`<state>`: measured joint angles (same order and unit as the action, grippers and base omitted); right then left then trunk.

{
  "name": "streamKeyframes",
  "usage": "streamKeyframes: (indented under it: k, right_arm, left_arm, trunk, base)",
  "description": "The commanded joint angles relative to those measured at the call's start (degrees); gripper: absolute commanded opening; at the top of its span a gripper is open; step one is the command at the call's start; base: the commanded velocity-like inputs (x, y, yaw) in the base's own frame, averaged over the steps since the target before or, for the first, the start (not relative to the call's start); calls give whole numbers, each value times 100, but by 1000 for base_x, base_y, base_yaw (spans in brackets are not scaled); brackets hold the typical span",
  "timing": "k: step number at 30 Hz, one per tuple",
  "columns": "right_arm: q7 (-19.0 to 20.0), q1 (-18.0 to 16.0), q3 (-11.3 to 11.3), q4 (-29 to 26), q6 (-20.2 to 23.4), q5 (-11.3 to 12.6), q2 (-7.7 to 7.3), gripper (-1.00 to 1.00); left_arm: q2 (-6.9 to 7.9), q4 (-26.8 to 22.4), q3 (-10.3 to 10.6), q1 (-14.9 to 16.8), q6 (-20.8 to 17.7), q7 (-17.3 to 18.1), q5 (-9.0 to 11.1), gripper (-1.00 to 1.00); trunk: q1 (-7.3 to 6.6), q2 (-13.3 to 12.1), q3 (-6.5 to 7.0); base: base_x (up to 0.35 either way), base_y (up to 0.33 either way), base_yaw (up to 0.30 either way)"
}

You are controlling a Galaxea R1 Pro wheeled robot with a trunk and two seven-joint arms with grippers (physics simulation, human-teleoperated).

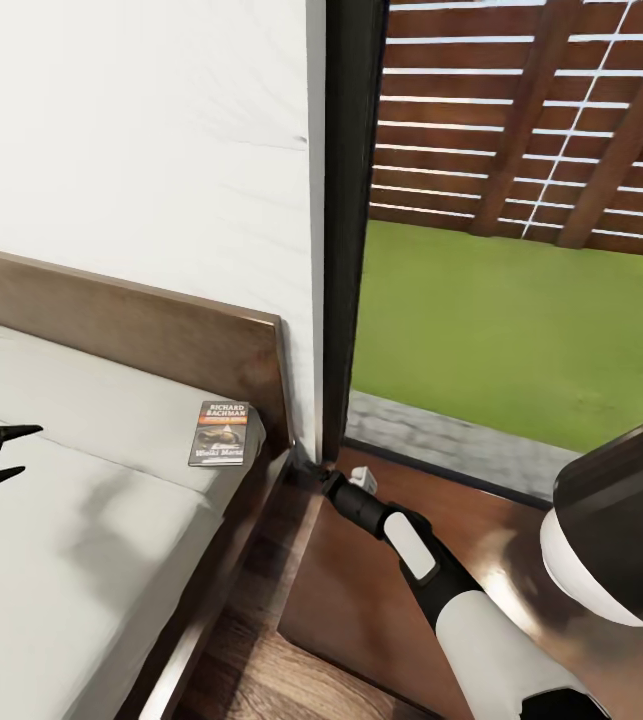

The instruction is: In the bedroom, move the book from the bed onto either nightstand, and place the two sandals side by side next to the bed.

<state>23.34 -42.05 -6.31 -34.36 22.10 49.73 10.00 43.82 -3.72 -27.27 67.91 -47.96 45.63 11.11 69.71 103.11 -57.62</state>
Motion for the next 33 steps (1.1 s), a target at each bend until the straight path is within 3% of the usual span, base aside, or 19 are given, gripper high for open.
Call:
streamKeyframes:
  k: [1, 5, 10, 33]
  right_arm:
    - [1, -3, -3, 3, 25, 121, 0, 100]
    - [3, -4, -40, 117, 13, 405, 0, 100]
    - [1, -8, -144, 175, 7, 519, 0, 100]
    - [-36, -57, -230, 154, -13, 594, 0, 100]
  left_arm:
    - [4, 3, 45, 3, -30, 42, 57, 100]
    - [4, 3, 52, 3, -33, 180, 59, 100]
    - [-2, 3, 35, 2, -51, 235, 66, 100]
    - [-37, -497, 61, 3, -482, 289, 70, 100]
  trunk:
    - [0, 2, -4]
    - [0, 2, -4]
    - [0, 2, -4]
    - [0, 2, -4]
  base:
    - [0, 0, 0]
    - [0, 0, 0]
    - [0, 0, 0]
    - [0, 0, 1]
